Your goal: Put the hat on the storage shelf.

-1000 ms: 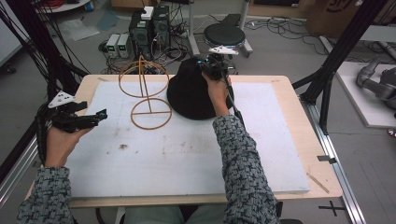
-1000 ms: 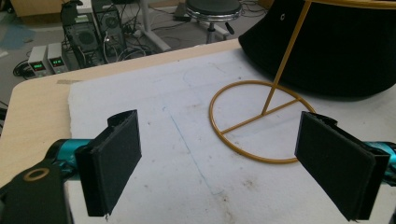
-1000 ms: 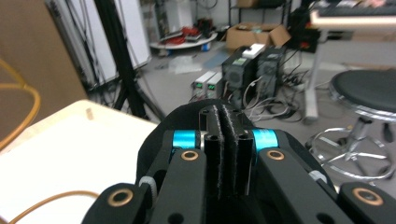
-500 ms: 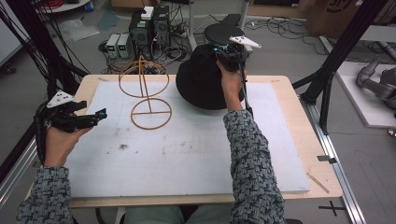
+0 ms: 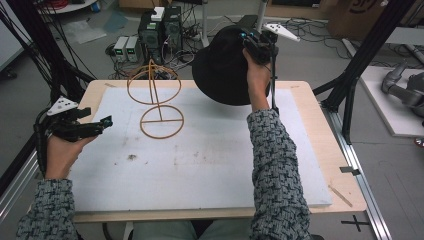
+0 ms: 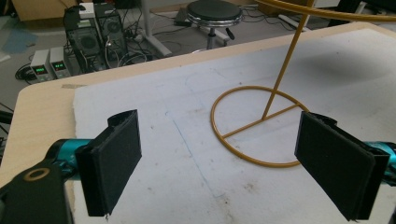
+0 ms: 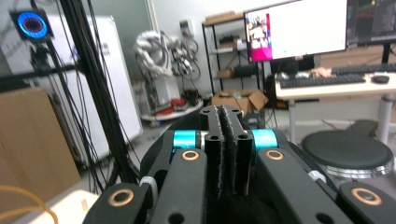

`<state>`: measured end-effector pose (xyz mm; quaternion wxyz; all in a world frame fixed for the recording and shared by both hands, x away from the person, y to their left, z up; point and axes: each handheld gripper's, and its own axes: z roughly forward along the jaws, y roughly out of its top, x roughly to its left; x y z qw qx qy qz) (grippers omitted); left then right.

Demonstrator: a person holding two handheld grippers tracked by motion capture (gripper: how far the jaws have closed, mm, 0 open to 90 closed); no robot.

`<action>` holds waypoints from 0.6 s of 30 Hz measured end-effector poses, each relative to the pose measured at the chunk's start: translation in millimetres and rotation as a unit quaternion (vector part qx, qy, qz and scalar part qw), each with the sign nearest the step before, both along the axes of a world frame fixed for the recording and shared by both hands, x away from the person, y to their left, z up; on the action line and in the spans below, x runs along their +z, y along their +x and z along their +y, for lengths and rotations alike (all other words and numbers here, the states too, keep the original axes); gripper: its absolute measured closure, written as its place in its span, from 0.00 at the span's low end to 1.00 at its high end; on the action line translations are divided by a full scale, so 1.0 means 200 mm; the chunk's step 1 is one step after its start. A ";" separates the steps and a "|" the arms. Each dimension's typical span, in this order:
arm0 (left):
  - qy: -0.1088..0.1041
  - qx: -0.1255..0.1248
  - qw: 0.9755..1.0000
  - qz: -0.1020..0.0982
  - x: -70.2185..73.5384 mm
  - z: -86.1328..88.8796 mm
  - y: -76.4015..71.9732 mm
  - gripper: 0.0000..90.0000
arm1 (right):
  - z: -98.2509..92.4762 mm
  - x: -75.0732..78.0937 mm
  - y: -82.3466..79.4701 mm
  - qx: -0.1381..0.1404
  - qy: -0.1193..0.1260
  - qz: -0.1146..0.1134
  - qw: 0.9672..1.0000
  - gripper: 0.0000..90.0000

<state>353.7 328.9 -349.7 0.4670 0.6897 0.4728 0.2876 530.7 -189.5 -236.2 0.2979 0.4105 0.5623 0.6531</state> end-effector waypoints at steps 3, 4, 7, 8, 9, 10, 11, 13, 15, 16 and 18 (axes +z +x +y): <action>-0.001 -0.001 1.000 0.001 0.00 0.00 0.00 0.17 | -0.04 0.03 -0.01 0.006 0.029 -0.008 1.000 0.98; 0.000 -0.001 1.000 0.001 0.00 0.00 0.00 0.17 | -0.04 0.04 -0.01 0.008 0.031 -0.013 0.999 0.98; -0.001 -0.001 1.000 -0.001 0.00 0.00 0.00 0.17 | -0.06 0.06 -0.03 0.014 0.025 -0.024 0.999 0.98; -0.003 0.000 1.000 -0.002 0.00 0.00 0.00 0.17 | -0.06 0.08 -0.03 0.015 0.026 -0.026 0.999 0.98; -0.003 -0.001 1.000 -0.003 0.00 0.00 0.00 0.17 | -0.06 0.09 -0.04 0.017 0.030 -0.031 0.999 0.98; -0.003 -0.001 1.000 -0.002 0.00 0.00 0.00 0.17 | -0.06 0.10 -0.04 0.021 0.037 -0.033 0.999 0.98; -0.002 0.000 1.000 -0.002 0.00 0.00 0.00 0.17 | -0.06 0.11 -0.04 0.026 0.041 -0.036 0.998 0.98; -0.003 0.001 1.000 -0.002 0.00 0.00 0.00 0.17 | -0.06 0.13 -0.05 0.034 0.050 -0.043 0.997 0.98; -0.003 0.000 1.000 -0.002 0.00 0.00 0.00 0.17 | -0.07 0.15 -0.06 0.042 0.065 -0.049 0.996 0.98; -0.003 -0.001 1.000 -0.001 0.00 0.00 0.00 0.17 | -0.06 0.16 -0.06 0.049 0.076 -0.052 0.995 0.98; -0.003 -0.002 1.000 -0.001 0.00 0.00 0.00 0.17 | -0.06 0.17 -0.07 0.062 0.093 -0.056 0.992 0.98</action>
